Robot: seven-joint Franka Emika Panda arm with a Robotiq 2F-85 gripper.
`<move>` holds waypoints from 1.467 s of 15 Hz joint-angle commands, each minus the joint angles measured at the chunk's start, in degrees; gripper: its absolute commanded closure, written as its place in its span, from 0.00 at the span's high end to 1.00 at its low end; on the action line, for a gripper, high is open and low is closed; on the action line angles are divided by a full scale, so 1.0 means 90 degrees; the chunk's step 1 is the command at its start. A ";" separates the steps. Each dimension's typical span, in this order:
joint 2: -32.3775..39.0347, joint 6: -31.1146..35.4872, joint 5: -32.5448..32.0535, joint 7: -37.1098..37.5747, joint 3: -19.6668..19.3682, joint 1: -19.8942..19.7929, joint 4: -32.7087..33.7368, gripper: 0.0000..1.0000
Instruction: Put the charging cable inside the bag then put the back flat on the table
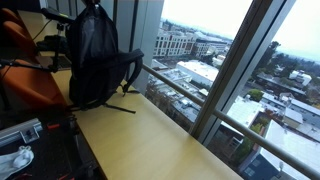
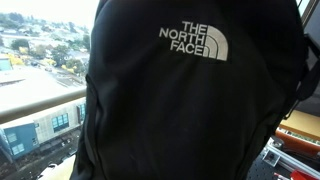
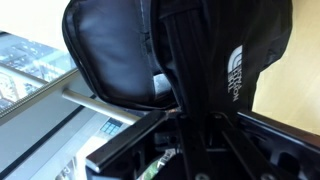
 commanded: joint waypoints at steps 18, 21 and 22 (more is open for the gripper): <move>0.0238 0.0274 0.0152 -0.1600 -0.1072 -0.1045 0.0440 0.36; 0.0235 0.0326 0.0198 -0.1939 -0.1239 -0.1211 0.0571 0.53; 0.0243 0.0325 0.0210 -0.2038 -0.1284 -0.1262 0.0666 0.59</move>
